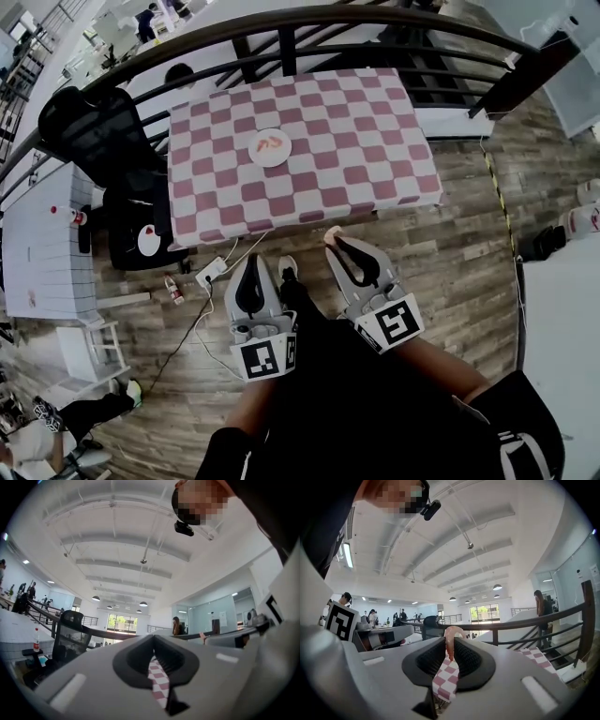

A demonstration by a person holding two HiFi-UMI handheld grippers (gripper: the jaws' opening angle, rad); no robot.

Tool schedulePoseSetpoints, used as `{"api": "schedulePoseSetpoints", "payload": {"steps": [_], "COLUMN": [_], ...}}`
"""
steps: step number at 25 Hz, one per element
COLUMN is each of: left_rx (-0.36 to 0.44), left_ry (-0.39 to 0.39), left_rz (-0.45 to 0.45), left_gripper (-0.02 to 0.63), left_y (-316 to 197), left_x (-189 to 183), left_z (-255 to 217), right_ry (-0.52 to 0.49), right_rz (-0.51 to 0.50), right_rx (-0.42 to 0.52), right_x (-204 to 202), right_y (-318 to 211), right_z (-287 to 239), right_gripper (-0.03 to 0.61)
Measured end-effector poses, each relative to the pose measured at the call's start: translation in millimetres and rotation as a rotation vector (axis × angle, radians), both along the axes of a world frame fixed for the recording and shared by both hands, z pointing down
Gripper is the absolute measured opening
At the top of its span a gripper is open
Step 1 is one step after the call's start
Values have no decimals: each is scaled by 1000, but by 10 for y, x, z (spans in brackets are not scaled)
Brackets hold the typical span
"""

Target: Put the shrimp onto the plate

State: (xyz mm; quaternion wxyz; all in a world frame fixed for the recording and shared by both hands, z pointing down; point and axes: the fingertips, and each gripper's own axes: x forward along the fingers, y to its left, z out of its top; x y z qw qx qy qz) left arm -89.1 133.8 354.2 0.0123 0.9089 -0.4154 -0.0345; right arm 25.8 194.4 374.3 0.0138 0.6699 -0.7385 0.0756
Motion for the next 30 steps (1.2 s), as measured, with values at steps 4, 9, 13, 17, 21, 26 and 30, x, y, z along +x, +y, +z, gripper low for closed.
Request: {"api": "schedulePoseSetpoints", "payload": {"steps": [4,9,13,17,21,26,30], "left_rx": [-3,7,-17,-42,-47,-63,-86], "left_ry": [5,8,12,17,25,41,30], "left_rz": [34,17,39,76,86,89,70], "left_gripper": [9,11,11,9,11,9,11], "left_y": [-449,-971,-1380,-1721,-2085,-2402,-2560], "left_x": [135,127,126,192,213,228,234], "left_z": [-49,-129,-81,-14,13,67,115], "right_ry": [-2,1,5,6,15,5,-6], "right_rz": [15,23,25,20,32,27,8], "right_rx": [3,-12,-22,-43,-48,-73,-101], "right_x": [63,88,60,5,17,10,35], "right_y": [-496,-1039,-1490,-1873,-2226,-2558,-2714], "right_z": [-80,-124,-114,-82,-63,22,89], "right_gripper": [54,54,54,54,54,54,54]}}
